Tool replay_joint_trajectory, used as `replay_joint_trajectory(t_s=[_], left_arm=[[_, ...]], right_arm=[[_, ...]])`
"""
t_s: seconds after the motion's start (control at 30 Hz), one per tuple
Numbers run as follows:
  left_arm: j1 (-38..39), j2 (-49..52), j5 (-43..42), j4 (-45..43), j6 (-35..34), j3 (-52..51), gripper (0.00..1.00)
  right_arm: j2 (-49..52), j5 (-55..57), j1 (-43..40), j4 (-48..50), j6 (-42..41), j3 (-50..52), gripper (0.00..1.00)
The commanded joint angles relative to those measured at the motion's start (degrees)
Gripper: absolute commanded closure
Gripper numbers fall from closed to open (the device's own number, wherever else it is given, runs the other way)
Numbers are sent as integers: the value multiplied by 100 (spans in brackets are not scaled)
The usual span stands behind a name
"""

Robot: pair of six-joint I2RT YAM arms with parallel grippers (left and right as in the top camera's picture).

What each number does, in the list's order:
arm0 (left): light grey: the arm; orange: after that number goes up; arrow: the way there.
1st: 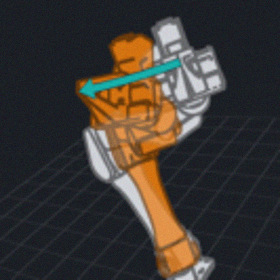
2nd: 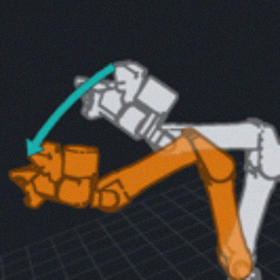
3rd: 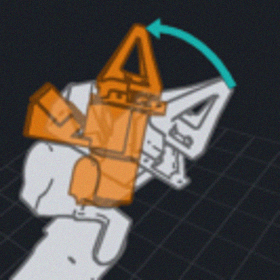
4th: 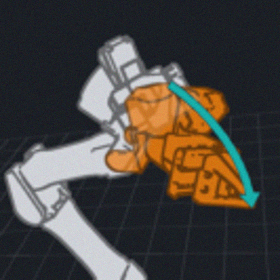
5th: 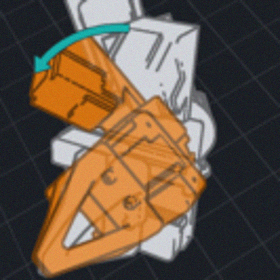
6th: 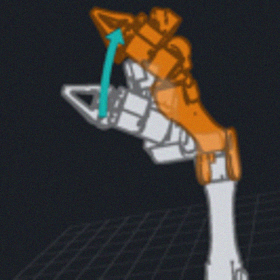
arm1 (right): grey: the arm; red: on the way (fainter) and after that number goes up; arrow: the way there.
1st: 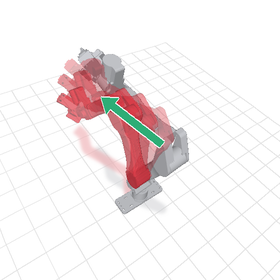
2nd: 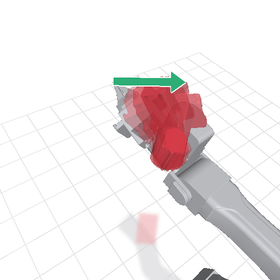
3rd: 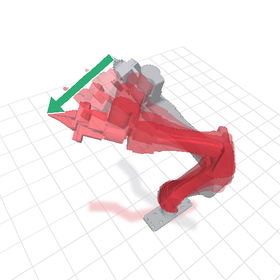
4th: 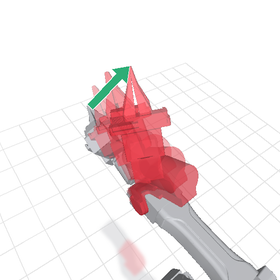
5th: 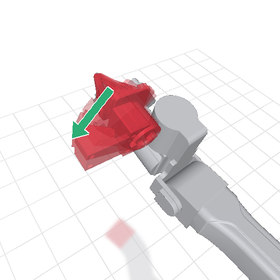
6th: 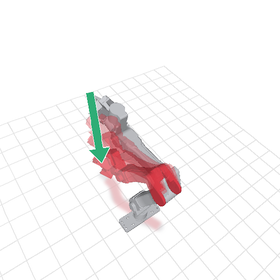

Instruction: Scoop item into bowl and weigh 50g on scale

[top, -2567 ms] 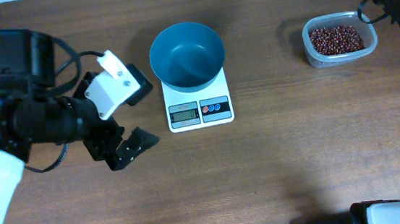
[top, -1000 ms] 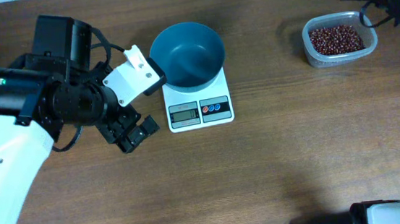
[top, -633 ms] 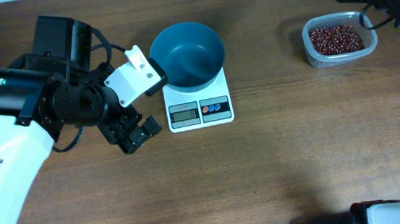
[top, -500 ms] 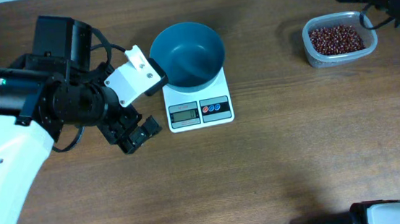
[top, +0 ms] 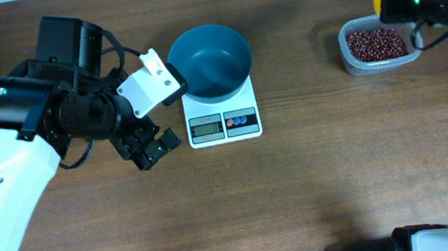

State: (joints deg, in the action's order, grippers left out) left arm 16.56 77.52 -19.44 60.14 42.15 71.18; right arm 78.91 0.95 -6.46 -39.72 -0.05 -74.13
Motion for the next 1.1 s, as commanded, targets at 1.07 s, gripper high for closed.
replay_joint_trajectory(t_s=[1.07], left_arm=[[17,26,-24,-7,-92,98,1]], right_arm=[[376,579,-37,-1449,-310,-116,96]])
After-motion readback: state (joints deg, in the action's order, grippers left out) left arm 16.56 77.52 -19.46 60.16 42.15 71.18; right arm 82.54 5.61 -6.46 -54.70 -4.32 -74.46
